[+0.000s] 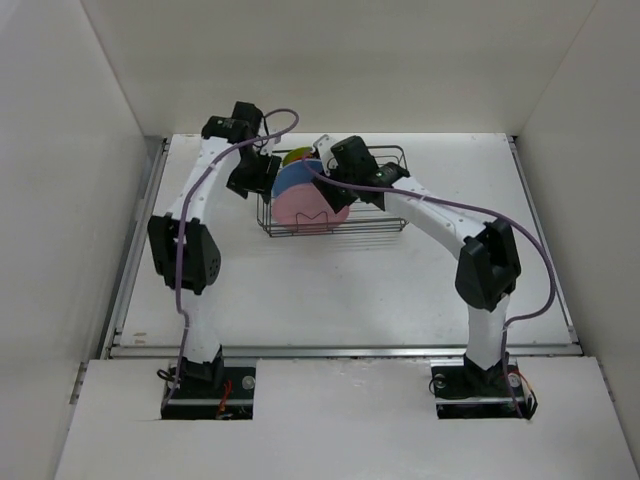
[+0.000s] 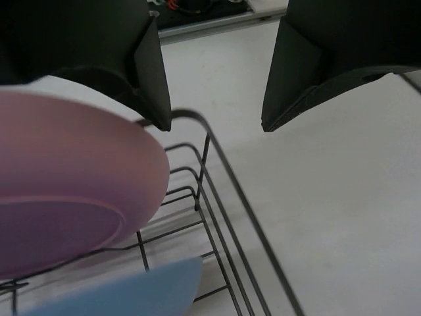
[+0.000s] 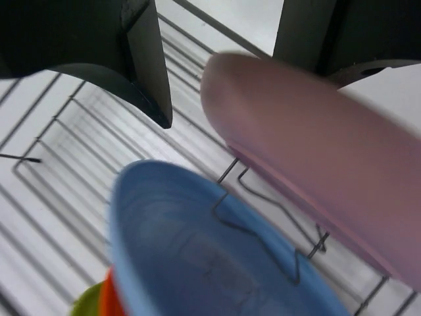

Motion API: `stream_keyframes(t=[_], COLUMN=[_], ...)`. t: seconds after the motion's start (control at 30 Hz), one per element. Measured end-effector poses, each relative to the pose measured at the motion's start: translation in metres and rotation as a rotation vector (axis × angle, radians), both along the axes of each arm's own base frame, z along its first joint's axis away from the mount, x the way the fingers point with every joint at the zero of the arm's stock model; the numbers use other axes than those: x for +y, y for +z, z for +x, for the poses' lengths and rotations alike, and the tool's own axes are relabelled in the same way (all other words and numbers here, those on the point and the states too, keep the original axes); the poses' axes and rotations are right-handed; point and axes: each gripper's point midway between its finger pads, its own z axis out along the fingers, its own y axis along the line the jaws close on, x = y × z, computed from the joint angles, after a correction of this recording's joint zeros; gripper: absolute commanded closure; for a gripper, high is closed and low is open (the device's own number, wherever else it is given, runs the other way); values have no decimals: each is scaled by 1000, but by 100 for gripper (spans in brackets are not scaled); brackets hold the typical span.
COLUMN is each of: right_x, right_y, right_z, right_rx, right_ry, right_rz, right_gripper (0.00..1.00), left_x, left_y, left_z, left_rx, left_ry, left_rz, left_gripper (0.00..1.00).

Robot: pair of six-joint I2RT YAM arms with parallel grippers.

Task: Unload the plates from the dish rack

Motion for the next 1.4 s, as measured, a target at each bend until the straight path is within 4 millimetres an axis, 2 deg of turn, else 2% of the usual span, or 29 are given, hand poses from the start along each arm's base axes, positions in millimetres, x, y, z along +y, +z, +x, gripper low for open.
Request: stream_keyframes(t=[0.07, 0.13, 0.2, 0.23, 0.3, 0.47, 0.5, 0.53, 0.57, 0.67, 0.8, 0.83, 0.9, 0.93, 1.13, 1.27, 1.33, 1.4], right_x=[-3, -4, -4, -3, -4, -12, -12, -12, -12, -8, 4, 6, 5, 4, -4, -10, -14, -19], right_y=[14, 30, 43, 48, 50, 42, 42, 42, 42, 42, 33, 29, 23, 22, 34, 52, 73, 105], right_z=[8, 13, 14, 14, 15, 15, 15, 15, 15, 17, 24, 24, 27, 27, 33, 31, 30, 28], right_rx=[-57, -106, -138, -149, -157, -170, -171, -173, -173, -172, -161, -152, -157, -161, -194, -229, -269, -325], right_ry=[-31, -51, -52, -50, -55, -60, -58, -54, -52, -43, -24, -17, -5, 1, -33, -54, -74, -96], right_rz=[7, 23, 40, 49, 47, -10, -12, -15, -16, -3, 8, 7, -24, -35, -36, -31, -6, 43], right_gripper=[39, 50, 69, 87, 100, 99, 96, 89, 61, 58, 68, 85, 92, 100, 100, 100, 100, 100], left_x=[-6, -7, -8, -9, -9, -7, -5, -4, -2, 2, 4, 4, 4, 5, 9, 15, 17, 18], left_y=[-37, -63, -76, -79, -79, -67, -66, -66, -66, -64, -59, -57, -52, -50, -32, -21, -17, -17], left_z=[8, 10, 11, 11, 11, 23, 24, 25, 26, 28, 28, 28, 26, 26, 21, 17, 14, 11], left_rx=[90, 158, 192, 200, 203, 151, 146, 143, 140, 132, 119, 114, 105, 101, 65, 34, 27, 27], left_ry=[18, 31, 42, 52, 59, 87, 92, 98, 102, 113, 118, 117, 112, 109, 105, 115, 118, 121], left_rz=[-5, 3, 7, 7, 5, -8, -10, -12, -13, -16, -14, -14, -14, -13, 2, 18, 23, 28], left_gripper=[51, 52, 53, 54, 54, 54, 53, 52, 52, 50, 50, 50, 51, 51, 51, 51, 51, 51])
